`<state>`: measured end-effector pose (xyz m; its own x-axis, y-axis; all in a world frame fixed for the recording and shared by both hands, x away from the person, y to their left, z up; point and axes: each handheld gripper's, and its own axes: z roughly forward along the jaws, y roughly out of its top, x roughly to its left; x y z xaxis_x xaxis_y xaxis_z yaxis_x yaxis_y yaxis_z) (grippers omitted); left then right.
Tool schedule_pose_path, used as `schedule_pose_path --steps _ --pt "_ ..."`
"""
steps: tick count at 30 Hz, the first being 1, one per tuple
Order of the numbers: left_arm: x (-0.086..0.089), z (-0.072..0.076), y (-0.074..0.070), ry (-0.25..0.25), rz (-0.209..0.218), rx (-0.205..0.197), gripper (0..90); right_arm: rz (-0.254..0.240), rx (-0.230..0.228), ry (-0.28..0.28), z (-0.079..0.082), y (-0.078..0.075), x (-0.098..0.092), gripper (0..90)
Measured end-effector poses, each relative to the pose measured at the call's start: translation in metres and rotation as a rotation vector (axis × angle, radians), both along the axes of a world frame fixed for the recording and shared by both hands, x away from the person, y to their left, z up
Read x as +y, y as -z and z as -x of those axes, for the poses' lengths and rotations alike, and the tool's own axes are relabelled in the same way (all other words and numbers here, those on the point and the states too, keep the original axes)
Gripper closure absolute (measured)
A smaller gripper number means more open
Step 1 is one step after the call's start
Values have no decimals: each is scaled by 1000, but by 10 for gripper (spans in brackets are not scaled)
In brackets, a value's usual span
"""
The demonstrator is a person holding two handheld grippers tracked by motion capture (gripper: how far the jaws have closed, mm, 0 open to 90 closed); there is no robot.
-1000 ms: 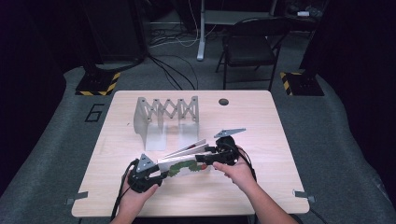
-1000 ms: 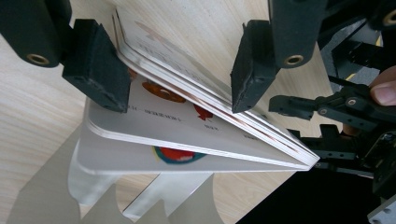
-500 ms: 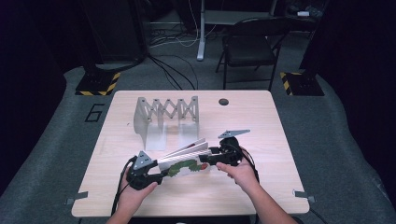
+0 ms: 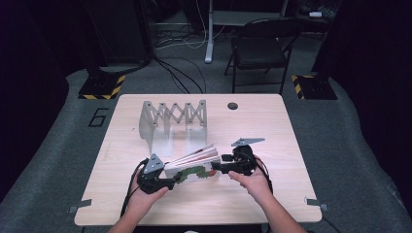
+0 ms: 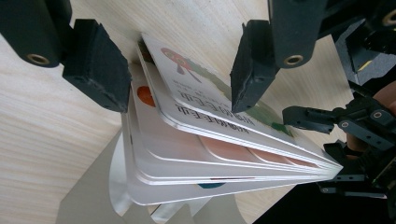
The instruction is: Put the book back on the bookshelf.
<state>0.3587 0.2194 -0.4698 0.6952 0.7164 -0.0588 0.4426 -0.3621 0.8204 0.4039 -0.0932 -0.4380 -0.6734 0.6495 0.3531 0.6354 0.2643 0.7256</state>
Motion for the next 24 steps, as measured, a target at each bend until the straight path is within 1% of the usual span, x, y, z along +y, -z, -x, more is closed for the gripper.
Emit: schedule_pose_path --steps 1,2,3,4,5,6,8,9,12,13,15,16,17,20,22,24 --pt "-1 -1 0 3 3 4 363 -4 3 14 2 0 -2 381" --pt "-1 -3 0 8 1 -3 363 -4 3 14 2 0 -2 381" --pt "-2 -3 0 11 4 2 362 -2 -6 15 2 0 -5 382" --pt "-3 -4 1 16 7 2 362 -2 -6 15 2 0 -5 382" --pt "-4 -5 1 19 18 11 362 -6 -4 20 3 0 -6 382" --pt "-5 -6 1 25 15 7 360 -7 3 25 4 0 -7 383" --pt "-7 -8 3 28 30 15 347 -4 -5 30 5 0 -10 386" --pt "-8 -10 3 41 29 20 342 -5 -3 36 7 1 -12 387" --pt "-11 -11 4 46 35 17 342 -4 -8 39 8 1 -13 389" --pt "-11 -12 4 58 21 10 342 -5 1 44 8 1 -14 389" --pt "-11 -13 5 69 17 8 345 -5 -2 46 9 2 -15 391" --pt "-13 -13 5 64 33 20 347 -2 1 49 9 2 -15 392" --pt "-13 -14 5 70 29 11 351 1 -2 48 9 3 -15 392" --pt "-13 -14 5 81 29 4 356 -2 6 55 11 3 -16 394" --pt "-15 -14 5 71 50 7 359 0 1 53 11 3 -16 395" --pt "-14 -15 5 79 46 4 363 0 -1 57 11 3 -17 395"
